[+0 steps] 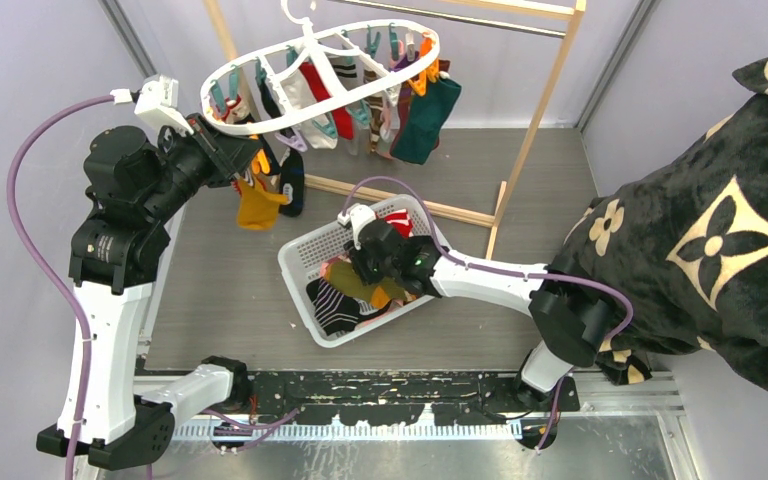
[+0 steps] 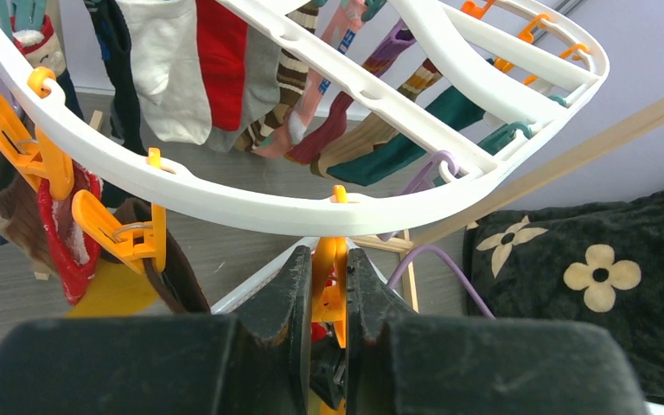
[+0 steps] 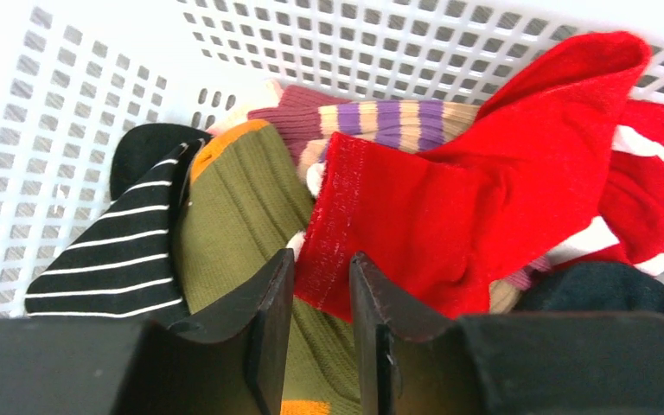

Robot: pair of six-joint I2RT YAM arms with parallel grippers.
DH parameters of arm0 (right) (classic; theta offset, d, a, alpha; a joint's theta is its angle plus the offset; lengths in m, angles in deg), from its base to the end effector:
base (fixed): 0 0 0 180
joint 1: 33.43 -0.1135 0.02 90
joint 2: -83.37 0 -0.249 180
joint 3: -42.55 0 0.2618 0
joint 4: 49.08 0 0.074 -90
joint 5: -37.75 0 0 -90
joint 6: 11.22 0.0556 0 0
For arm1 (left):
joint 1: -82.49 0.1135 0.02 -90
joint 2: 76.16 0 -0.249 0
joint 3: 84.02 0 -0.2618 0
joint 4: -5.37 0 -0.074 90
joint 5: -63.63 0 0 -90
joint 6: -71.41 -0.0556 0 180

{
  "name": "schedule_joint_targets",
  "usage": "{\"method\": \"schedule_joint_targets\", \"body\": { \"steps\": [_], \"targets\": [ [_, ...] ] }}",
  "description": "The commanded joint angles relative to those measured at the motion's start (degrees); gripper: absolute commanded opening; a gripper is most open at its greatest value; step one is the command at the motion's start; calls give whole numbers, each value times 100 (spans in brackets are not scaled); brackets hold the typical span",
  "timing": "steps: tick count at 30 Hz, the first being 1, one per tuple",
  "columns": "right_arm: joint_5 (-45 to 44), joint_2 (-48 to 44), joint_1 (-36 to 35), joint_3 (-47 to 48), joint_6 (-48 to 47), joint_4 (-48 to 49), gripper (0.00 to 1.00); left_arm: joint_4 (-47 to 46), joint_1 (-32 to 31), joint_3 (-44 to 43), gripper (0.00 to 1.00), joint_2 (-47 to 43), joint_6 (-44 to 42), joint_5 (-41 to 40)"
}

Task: Clip the socks to the hanger
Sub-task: Pick up the sock from the bin.

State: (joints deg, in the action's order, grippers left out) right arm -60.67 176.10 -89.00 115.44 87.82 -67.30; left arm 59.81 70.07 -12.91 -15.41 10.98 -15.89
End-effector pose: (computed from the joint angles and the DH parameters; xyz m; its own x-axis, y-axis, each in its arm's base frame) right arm 0.2214 0.3086 0.1938 -0.4622 -0.3994 -0.7918 -0.6866 0.7262 0.0346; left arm 0.1941 -0.0531 0.5116 -0.2847 -0.4342 -0.8547 0.2846 0.8131 -0.5079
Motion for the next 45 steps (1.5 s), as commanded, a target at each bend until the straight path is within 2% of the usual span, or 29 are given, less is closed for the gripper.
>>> {"method": "schedule_joint_targets", "body": {
  "steps": [1,3,4,8,16,19,24,25,39,45],
  "targets": [
    [108,-179,158,80,-2,149,37,229,21,-24,2,-12,-68,-231],
    [330,-213,161,103,-132,58,55,240,21,-42,2,-2,-65,-233],
    [407,-246,161,76,-127,87,59,240,19,-50,2,1,-65,-231],
    [502,-258,160,-89,-103,231,59,238,21,-35,2,-3,-73,-239],
    [666,-44,126,-98,27,362,50,249,22,-35,2,-12,-126,-265],
    [639,-18,125,7,5,356,38,249,21,-26,2,-31,-162,-280],
    [311,-198,141,253,-24,375,4,249,25,1,2,-41,-196,-300],
    [276,-262,168,303,-25,379,2,249,19,-6,2,-46,-199,-305],
    [1172,-1900,328,559,466,471,1,276,21,-3,2,-53,-197,-292],
    [1486,-2104,332,869,886,808,1,269,21,56,2,-51,-164,-235]
  ]
}}
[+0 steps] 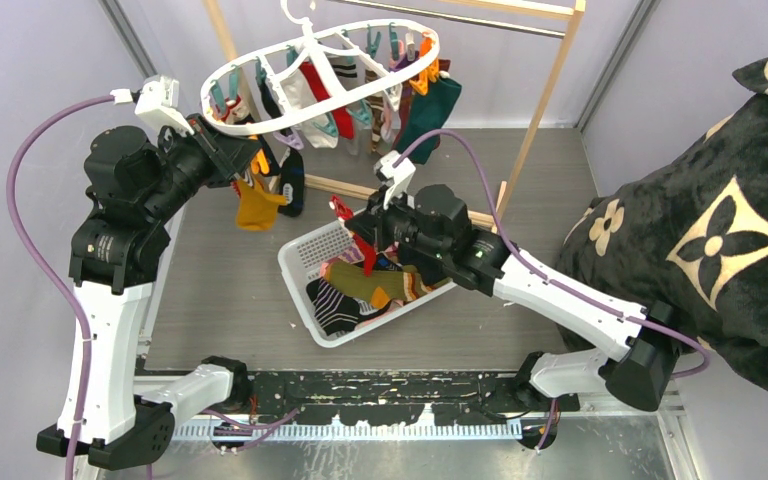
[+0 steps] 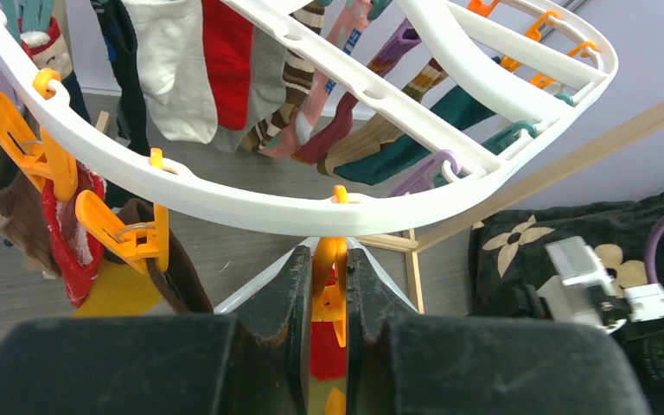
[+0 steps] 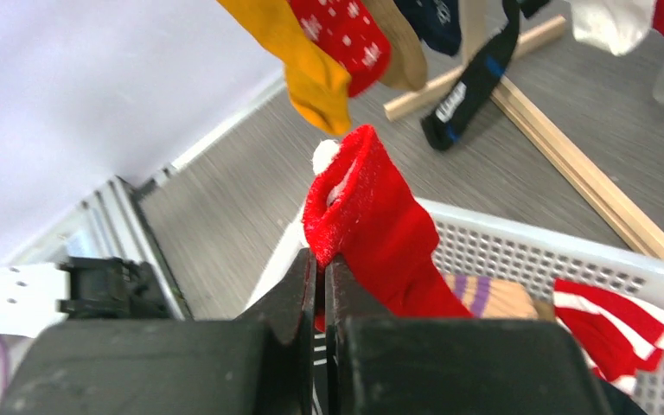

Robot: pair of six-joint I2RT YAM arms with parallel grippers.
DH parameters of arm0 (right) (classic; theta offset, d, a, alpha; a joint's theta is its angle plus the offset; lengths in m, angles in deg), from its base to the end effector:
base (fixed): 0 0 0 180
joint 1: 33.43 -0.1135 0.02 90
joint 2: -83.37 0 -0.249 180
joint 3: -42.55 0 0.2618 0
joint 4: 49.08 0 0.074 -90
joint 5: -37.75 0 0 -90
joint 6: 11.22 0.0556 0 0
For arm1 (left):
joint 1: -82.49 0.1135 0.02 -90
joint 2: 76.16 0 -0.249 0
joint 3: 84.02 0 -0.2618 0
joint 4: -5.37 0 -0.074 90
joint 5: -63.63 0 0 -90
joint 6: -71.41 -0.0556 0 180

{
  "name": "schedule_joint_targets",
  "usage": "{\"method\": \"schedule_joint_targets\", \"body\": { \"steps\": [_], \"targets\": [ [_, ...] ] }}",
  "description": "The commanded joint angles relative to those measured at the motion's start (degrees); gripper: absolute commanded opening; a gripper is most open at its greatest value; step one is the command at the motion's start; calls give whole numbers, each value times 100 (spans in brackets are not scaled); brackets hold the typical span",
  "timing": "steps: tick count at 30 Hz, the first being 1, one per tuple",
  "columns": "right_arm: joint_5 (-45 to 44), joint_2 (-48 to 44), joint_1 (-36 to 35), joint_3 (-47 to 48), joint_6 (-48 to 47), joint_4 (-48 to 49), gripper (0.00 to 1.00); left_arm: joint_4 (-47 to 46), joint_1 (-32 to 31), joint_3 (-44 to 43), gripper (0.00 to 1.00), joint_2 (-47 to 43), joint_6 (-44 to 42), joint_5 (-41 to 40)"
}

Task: Clip the socks to the hanger
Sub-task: Pick up the sock from the bin, then clamp the sock onto the hanger.

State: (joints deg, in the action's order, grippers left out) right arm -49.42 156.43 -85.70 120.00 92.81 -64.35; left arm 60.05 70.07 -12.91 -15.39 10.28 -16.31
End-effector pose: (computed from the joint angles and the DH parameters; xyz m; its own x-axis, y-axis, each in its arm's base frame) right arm 0.2032 0.2672 0.3473 -0.3108 -0.0060 -0.9505 -0.7672 0.5920 0.2471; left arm 0.1943 -0.0527 0.5110 -0.2818 -0.4247 -0.8603 0.2800 0.8213 -0.4971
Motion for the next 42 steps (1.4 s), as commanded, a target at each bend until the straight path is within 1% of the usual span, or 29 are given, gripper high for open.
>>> {"method": "schedule_joint_targets", "body": {
  "steps": [1,6,13,26,42],
  "targets": [
    [395,-120,-1,470,484,609,1,232,19,80,1,-61,-77,-185],
    [409,132,-24,670,880,1199,1,199,21,139,1,-81,-48,-163],
    [211,688,-221,1159,964,1652,1,207,19,152,1,-76,-41,-151],
    [-54,1390,-550,2039,927,1836,1,168,17,201,1,-110,-41,-185],
    [-48,1608,-639,2275,945,1819,1,151,16,179,1,-91,-4,-184]
  ]
}}
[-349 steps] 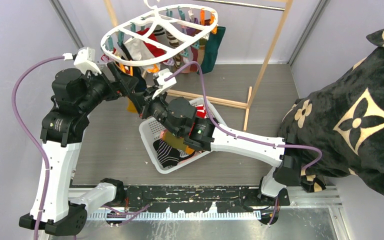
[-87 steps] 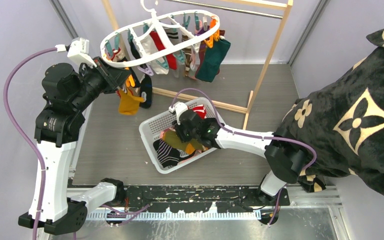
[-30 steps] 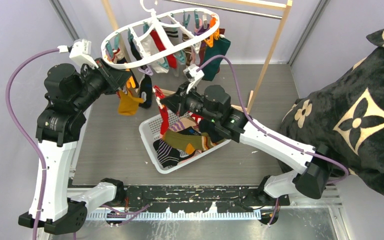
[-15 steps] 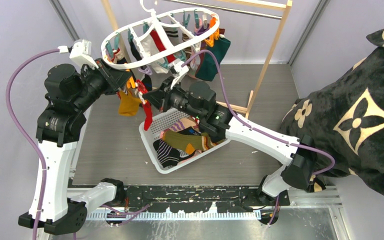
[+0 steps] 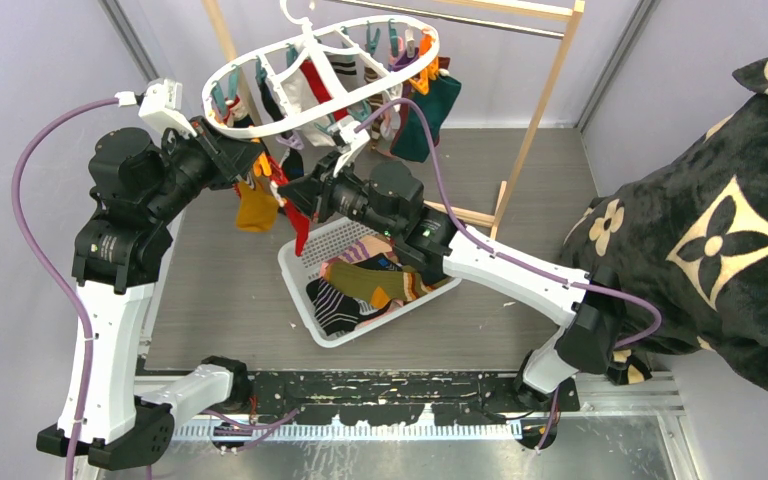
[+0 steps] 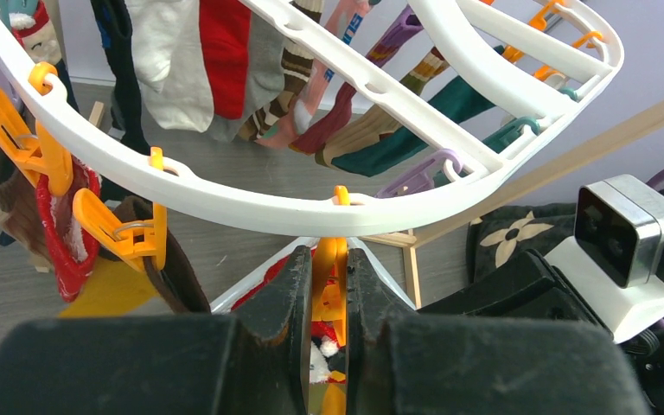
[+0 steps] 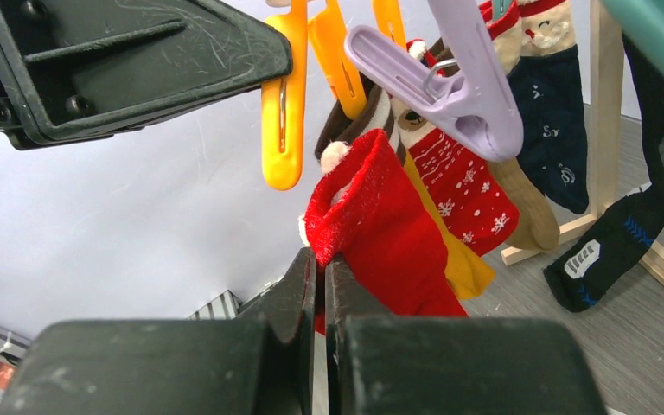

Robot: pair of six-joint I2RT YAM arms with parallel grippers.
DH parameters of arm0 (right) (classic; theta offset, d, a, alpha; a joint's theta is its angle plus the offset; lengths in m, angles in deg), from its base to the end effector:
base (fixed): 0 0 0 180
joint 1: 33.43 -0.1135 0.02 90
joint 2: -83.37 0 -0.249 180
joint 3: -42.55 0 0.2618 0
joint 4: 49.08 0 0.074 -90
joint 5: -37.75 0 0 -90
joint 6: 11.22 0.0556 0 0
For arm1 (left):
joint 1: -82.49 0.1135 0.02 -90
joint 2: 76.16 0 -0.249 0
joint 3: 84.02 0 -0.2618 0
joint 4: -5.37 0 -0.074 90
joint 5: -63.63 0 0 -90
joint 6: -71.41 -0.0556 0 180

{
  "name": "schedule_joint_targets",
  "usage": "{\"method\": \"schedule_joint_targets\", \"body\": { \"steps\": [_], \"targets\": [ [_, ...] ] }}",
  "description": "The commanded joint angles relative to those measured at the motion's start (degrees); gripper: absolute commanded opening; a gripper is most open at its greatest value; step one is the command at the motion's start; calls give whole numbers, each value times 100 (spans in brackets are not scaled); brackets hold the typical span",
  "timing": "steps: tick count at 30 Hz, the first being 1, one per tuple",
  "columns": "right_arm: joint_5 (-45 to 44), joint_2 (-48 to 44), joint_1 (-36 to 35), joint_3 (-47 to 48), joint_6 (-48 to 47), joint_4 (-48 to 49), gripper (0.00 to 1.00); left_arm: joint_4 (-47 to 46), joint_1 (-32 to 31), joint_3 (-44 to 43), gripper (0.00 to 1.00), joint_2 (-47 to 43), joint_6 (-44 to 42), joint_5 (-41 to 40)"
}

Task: Clip the socks to the hanger
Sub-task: Clamp the sock onto the hanger.

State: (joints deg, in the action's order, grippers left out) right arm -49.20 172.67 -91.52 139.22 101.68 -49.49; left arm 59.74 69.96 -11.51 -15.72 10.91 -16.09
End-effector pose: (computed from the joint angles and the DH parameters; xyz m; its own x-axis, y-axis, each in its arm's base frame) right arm 0.2117 0.3455 0.4118 -0.2817 0.2827 -0.9169 -0.8315 0.4049 0.3803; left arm 0.1962 -0.0538 0.5053 -0.2985 -0.4300 -0.8521 0.2749 0.8162 -0.5082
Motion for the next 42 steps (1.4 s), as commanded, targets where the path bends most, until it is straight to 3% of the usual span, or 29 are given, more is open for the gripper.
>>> {"method": "schedule_joint_targets", "body": {
  "steps": [1,30,42],
  "targets": [
    [-75,-12,-62,359,57,335,1,185,30,37,1,-51,-71,-210],
    [-82,155,-193,596,303,705,1,141,31,64,1,-47,-49,-246],
    [-585,-27,-203,360,133,942,1,129,29,81,2,-53,-51,-247]
  ]
}}
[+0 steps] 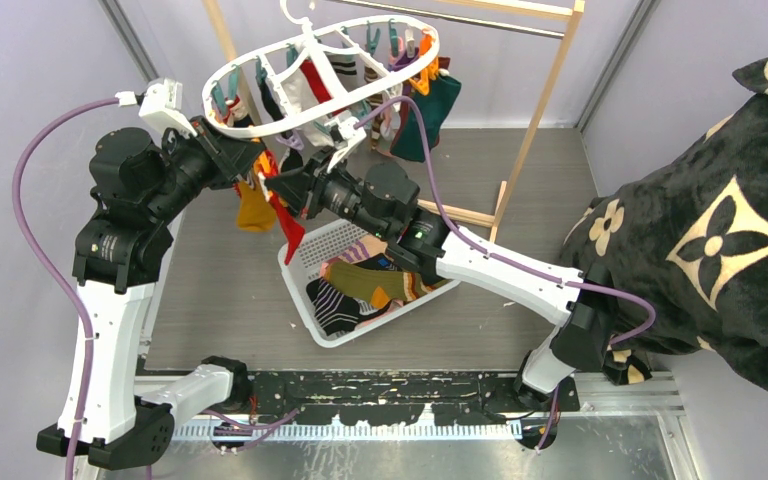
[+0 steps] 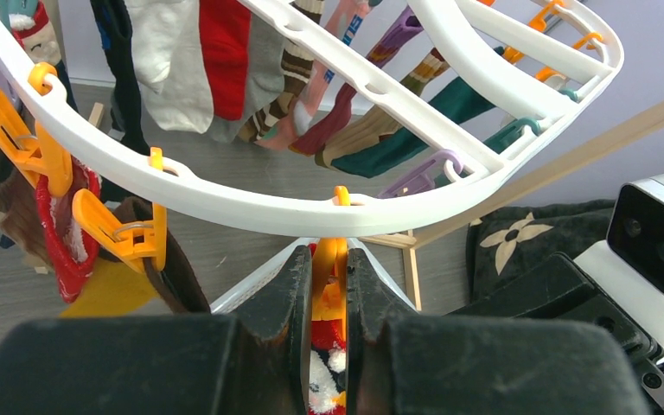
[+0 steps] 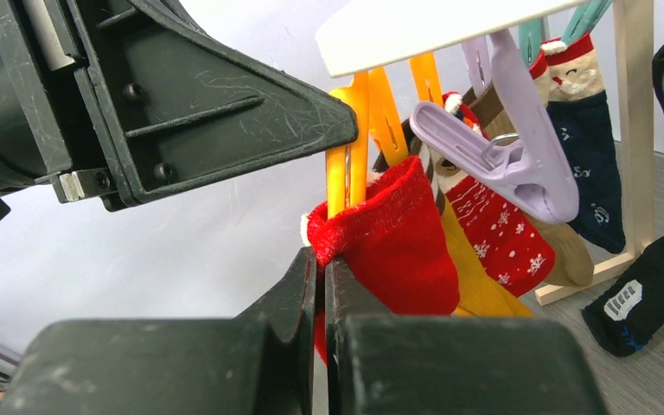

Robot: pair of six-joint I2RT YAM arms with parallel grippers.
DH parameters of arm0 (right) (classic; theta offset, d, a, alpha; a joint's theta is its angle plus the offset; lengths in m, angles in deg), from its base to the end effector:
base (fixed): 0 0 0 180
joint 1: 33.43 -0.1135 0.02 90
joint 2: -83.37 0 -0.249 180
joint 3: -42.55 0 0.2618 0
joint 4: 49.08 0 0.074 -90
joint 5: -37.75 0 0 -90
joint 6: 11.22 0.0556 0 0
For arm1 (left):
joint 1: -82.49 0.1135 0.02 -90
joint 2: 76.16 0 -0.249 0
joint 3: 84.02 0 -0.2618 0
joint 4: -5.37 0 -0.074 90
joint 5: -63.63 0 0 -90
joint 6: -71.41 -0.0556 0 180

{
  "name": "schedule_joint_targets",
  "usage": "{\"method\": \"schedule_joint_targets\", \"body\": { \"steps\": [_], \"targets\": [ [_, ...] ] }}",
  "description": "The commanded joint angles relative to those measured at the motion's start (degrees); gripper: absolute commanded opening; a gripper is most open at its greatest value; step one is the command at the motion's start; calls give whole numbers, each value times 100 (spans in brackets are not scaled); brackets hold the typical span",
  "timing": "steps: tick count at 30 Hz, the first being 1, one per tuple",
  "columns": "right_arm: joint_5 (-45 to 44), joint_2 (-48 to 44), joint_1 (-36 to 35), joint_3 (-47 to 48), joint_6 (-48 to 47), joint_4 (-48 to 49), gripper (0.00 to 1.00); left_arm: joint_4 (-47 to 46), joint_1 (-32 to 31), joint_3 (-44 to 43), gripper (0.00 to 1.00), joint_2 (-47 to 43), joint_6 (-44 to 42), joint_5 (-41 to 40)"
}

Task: Clip the socks to the hanger
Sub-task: Clamp the sock onto the hanger.

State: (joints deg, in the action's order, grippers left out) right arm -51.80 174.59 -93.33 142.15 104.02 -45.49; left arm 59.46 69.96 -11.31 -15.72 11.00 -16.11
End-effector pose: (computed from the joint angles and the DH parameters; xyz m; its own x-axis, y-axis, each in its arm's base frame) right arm 0.2058 0.3559 0.4275 -0.2765 0.3733 -0.8856 -0.8304 0.3711 0.4157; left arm 0.1969 -0.0539 0.5049 -0.2976 -0.4316 -0.8516 0.2749 0.8155 -0.5094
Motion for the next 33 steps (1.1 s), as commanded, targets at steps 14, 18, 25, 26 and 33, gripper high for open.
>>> {"method": "schedule_joint_targets", "body": {
  "steps": [14,18,25,26,33],
  "targets": [
    [-237,-123,-22,379,-150,252,1,441,32,36,80,-332,-72,-283],
    [-276,-113,-7,488,-159,144,1,558,29,353,78,-798,-121,-175],
    [-180,-11,-13,762,-125,-78,1,538,27,1282,64,-1641,-307,383],
    [-132,14,-13,806,-86,-98,1,542,31,1437,64,-1680,-323,499],
    [118,197,-28,994,192,-137,1,163,25,1854,64,-1422,-467,1137]
  ]
}}
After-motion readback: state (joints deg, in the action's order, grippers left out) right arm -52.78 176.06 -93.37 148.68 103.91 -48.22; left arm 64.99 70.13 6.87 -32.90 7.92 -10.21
